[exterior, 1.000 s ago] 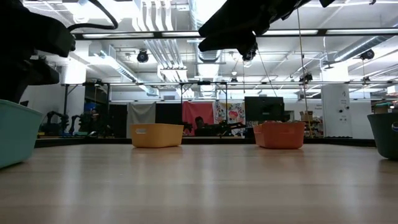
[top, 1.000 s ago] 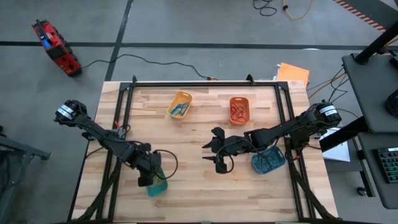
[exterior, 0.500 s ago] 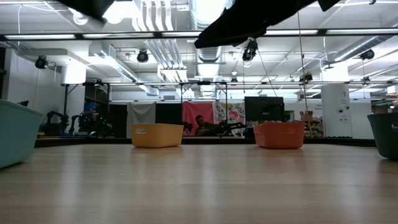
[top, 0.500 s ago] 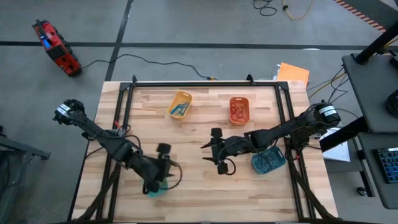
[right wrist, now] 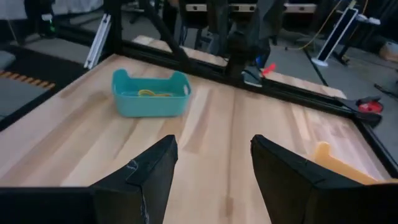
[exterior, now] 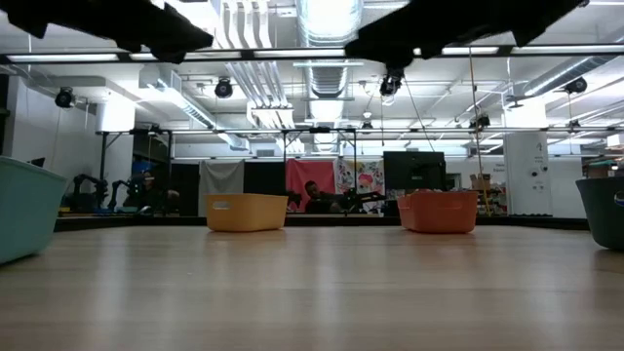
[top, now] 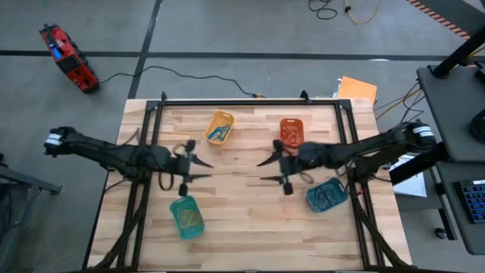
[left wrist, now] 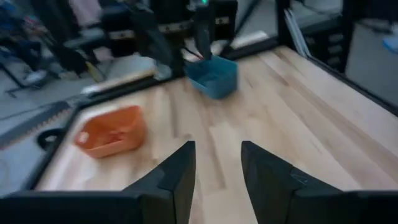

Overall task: Sort rubber bands into baskets
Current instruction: Return to Home Position

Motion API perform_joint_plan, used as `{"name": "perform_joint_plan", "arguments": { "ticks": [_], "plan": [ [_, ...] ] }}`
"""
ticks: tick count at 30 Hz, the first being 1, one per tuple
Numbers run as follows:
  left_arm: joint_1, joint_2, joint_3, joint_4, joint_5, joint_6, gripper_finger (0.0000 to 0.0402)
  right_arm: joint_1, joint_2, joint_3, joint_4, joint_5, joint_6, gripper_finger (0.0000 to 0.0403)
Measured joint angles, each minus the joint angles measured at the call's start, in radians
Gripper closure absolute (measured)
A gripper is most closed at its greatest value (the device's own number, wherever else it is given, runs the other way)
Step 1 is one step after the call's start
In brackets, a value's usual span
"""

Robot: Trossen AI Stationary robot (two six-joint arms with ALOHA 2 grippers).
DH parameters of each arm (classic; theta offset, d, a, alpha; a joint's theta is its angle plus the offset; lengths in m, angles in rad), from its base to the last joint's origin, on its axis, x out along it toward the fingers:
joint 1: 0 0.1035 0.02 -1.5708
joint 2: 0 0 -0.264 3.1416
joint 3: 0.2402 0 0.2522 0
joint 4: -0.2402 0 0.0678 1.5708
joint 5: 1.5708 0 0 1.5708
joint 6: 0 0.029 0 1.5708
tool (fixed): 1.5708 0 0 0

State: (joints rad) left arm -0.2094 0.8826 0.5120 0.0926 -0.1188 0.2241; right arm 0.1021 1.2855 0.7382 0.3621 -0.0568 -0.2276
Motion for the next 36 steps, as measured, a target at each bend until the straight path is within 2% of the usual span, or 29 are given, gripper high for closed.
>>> {"name": "perform_joint_plan", "arguments": {
  "ticks": [3, 10, 14, 17, 21, 30, 33, 36],
  "plan": [
    [0.05, -0.142, -0.069, 0.01, 0.005, 0.001, 0.0292, -0.051, -0.096, -0.077, 0.034, -0.045, 0.004, 0.0202],
    [0.081, -0.44, -0.181, -0.04, -0.001, 0.025, 0.0294, -0.149, -0.314, -0.301, 0.18, -0.053, 0.052, 0.0202],
    [0.081, -0.613, -0.194, -0.149, -0.01, 0.003, 0.0294, -0.172, -0.436, -0.384, 0.184, -0.077, 0.095, 0.0202],
    [0.081, -0.735, -0.196, -0.251, -0.064, 0.002, 0.0294, -0.176, -0.539, -0.444, 0.18, -0.122, 0.1, 0.0202],
    [0.081, -0.878, -0.259, -0.232, -0.099, 0.0, 0.0294, -0.179, -0.672, -0.52, 0.183, -0.133, 0.113, 0.0202],
    [0.09, -0.87, -0.479, 0.013, -0.135, 0.003, 0.0294, -0.188, -0.913, -0.725, 0.311, -0.154, 0.14, 0.0202],
    [0.094, -0.877, -0.498, -0.001, -0.187, -0.011, 0.0294, -0.193, -0.997, -0.723, 0.234, -0.147, 0.129, 0.0202],
    [0.094, -0.869, -0.497, -0.008, -0.296, -0.052, 0.0294, -0.196, -1.067, -0.724, 0.185, -0.108, 0.096, 0.0202]
  ]
}}
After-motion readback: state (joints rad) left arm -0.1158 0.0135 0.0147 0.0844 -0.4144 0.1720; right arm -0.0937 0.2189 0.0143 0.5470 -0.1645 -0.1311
